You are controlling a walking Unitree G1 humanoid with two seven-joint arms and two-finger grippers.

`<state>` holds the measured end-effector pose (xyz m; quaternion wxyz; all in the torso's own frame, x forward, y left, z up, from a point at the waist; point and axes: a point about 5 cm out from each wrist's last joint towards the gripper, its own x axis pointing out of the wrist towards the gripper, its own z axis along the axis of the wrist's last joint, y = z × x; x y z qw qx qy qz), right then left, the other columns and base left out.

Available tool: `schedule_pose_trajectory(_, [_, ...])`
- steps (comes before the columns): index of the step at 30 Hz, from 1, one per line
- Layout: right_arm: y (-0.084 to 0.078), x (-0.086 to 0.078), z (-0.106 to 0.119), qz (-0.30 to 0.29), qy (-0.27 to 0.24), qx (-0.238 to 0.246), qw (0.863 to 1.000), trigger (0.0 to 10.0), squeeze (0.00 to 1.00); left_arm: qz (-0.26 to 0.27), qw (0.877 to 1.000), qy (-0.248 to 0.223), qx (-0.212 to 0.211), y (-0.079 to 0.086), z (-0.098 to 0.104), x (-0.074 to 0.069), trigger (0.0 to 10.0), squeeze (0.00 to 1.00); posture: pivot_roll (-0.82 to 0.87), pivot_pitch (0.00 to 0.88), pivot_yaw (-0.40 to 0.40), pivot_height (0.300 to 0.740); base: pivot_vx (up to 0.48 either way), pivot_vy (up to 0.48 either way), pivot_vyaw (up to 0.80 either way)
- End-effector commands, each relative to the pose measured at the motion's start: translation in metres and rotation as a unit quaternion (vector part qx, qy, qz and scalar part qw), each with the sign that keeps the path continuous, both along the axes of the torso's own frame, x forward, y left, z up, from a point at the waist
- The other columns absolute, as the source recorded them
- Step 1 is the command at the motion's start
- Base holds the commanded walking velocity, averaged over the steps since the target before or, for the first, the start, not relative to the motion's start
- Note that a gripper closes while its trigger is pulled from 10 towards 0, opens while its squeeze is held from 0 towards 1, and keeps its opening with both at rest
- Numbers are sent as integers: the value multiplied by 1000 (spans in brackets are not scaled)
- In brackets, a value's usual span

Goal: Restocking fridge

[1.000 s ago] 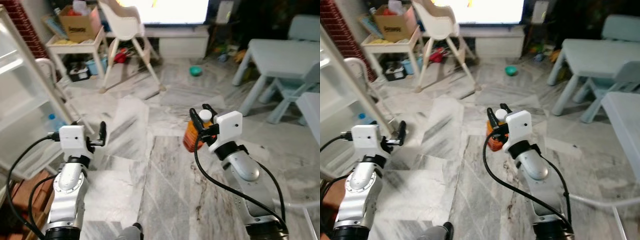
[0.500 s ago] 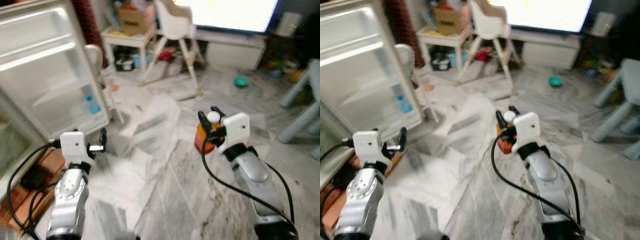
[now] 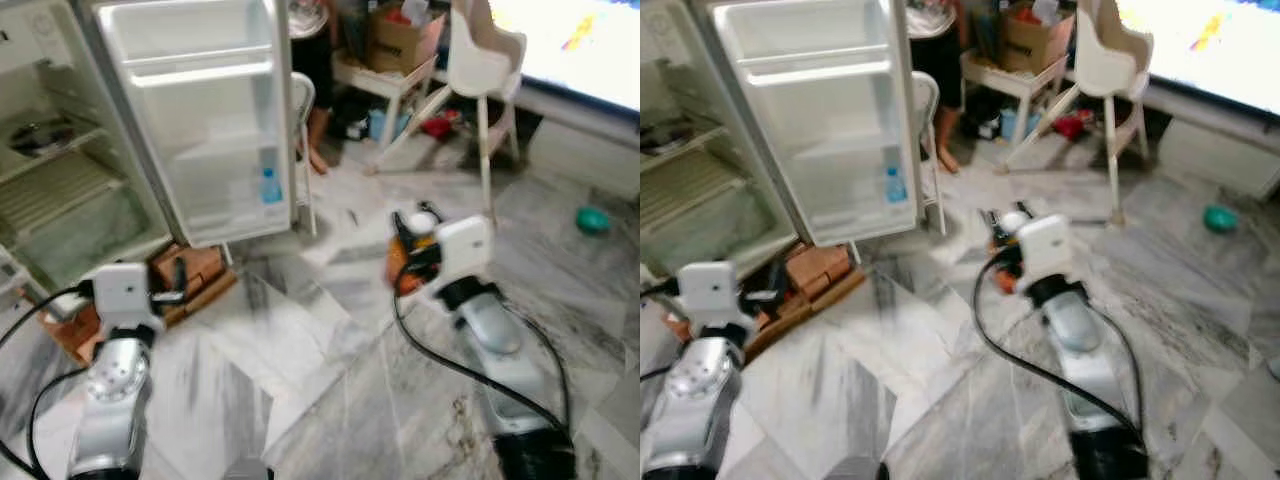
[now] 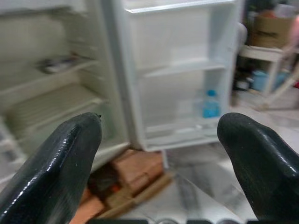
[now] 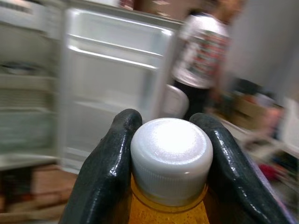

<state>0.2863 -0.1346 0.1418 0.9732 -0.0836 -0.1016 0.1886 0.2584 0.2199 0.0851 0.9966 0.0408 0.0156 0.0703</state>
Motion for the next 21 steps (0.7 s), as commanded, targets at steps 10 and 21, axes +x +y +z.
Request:
schedule_pose_trajectory(10, [-16, 1, 1, -48, -12, 10, 999, 10000, 0, -3, 1000, -4, 0, -6, 0, -1, 10000, 0, 16, 0, -8, 740, 0, 0, 777])
schedule_pose_trajectory(21, [-11, -5, -6, -40, -1, 38, 998, 10000, 0, -25, 1000, -7, -4, -15, -1, 0, 10000, 0, 13, 0, -7, 740, 45, 0, 400])
